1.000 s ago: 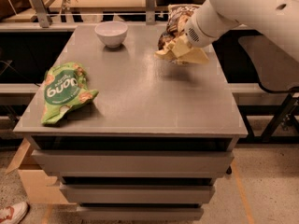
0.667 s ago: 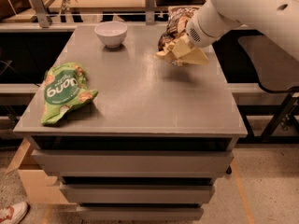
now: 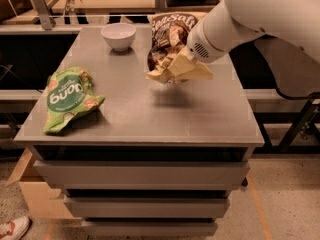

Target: Move brown chip bag near green rice chip bag

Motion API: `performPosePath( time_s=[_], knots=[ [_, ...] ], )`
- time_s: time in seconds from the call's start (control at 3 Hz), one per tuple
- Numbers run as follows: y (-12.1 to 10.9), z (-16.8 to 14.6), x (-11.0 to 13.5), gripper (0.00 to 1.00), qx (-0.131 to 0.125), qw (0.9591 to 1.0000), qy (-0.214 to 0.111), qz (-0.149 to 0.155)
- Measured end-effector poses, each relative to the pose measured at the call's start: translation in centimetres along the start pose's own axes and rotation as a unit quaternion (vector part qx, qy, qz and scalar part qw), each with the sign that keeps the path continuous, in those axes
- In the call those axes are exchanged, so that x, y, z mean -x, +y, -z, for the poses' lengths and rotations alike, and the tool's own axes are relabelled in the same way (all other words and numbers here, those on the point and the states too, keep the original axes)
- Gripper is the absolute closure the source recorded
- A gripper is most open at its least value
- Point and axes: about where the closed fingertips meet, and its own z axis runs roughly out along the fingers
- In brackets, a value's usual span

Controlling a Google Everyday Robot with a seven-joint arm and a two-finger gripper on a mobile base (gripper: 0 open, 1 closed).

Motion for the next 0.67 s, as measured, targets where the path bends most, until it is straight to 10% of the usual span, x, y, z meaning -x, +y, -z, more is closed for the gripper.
performPosePath(
  time_s=[0.67],
  knots=[
    [11.7, 1.0, -0.8, 1.0, 0.131, 0.9851, -0.006, 0.112]
  ],
)
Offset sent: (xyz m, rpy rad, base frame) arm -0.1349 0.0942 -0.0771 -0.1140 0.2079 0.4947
